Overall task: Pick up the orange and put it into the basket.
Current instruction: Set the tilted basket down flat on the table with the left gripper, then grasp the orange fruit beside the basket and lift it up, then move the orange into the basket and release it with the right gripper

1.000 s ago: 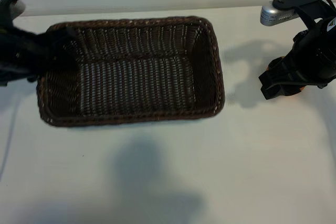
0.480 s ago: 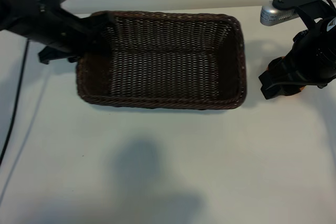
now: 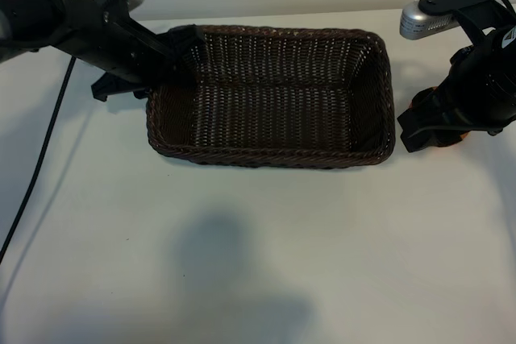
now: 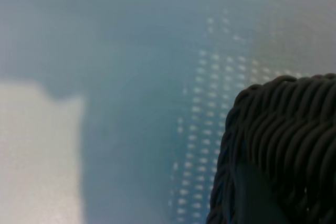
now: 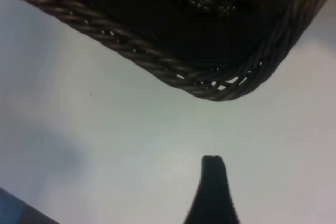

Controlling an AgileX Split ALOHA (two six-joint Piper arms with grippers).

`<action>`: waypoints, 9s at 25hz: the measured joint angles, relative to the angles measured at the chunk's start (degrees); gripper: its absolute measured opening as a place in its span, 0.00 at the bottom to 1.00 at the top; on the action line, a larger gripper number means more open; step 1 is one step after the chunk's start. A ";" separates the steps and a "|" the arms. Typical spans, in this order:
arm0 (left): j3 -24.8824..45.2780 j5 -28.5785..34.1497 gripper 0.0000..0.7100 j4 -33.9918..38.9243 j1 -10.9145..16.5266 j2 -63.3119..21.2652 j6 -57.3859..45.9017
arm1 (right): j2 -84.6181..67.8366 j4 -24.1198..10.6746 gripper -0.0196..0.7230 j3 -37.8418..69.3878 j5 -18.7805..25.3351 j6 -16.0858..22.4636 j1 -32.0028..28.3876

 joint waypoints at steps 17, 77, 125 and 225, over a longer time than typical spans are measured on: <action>-0.18 0.09 0.45 -0.72 0.00 2.96 2.55 | 0.00 -0.80 0.74 0.00 -0.05 0.00 0.00; -8.14 28.55 0.89 21.42 23.01 -26.52 4.51 | 0.00 -0.85 0.74 0.00 0.24 0.00 0.00; 43.84 36.11 0.84 26.32 14.85 -113.36 7.91 | 0.00 -0.85 0.74 0.00 0.93 0.11 0.00; 46.31 32.76 0.83 26.54 6.48 -113.35 8.22 | 32.36 -15.61 0.15 -25.53 3.18 14.03 -7.67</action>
